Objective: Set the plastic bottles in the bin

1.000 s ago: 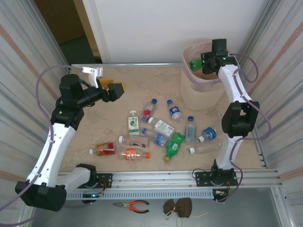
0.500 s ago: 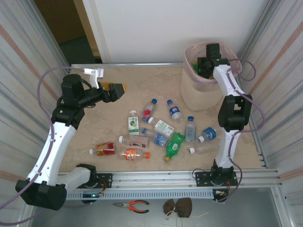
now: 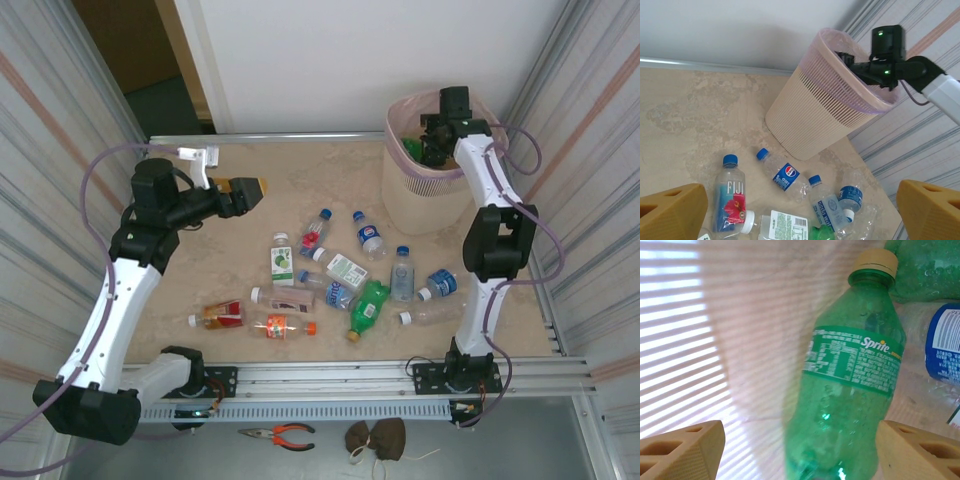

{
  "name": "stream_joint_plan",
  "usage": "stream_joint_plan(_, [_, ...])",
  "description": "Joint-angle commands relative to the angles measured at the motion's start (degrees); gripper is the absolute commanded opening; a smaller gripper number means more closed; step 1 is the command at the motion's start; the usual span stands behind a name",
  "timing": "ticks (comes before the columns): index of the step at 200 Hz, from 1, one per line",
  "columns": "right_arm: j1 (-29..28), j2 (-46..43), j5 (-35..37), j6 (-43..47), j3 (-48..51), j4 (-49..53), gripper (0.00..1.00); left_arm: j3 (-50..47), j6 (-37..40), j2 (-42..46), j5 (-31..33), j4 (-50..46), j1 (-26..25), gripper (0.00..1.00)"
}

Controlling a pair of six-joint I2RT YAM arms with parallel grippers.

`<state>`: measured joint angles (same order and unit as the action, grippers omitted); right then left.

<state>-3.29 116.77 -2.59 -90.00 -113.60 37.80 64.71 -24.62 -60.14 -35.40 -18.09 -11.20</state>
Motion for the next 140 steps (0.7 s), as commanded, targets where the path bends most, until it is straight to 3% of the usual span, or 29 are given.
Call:
stream_joint_plan(1, [0.30, -6.47, 1.49, -1.35, 0.93, 0.49, 0.77, -1.85, -2.95, 0.77, 1.66, -0.69, 0.07, 0.95])
stream_joint_plan(31, [0.26, -10.65, 2.04, -1.13, 2.67, -0.24, 0.77, -4.87, -7.46, 1.95, 4.72, -1.44, -0.56, 0.93])
stream_joint_plan(50, [0.25, -13.41, 2.28, -0.93, 4.03, -1.33, 0.77, -6.96, -11.13, 3.40, 10.08, -3.60, -1.76, 0.92])
stream_joint_plan(111, [0.38, -21.64, 4.51, 1.78, 8.18, -2.77, 0.76, -10.76, -29.06, 6.09, 29.34, -22.08, -1.38, 0.93])
stream_joint_plan(140, [0.84, -25.61, 6.65, 2.71, 11.15, -3.31, 0.75, -11.30, -39.85, 6.42, 32.90, -32.26, 1.00, 0.94])
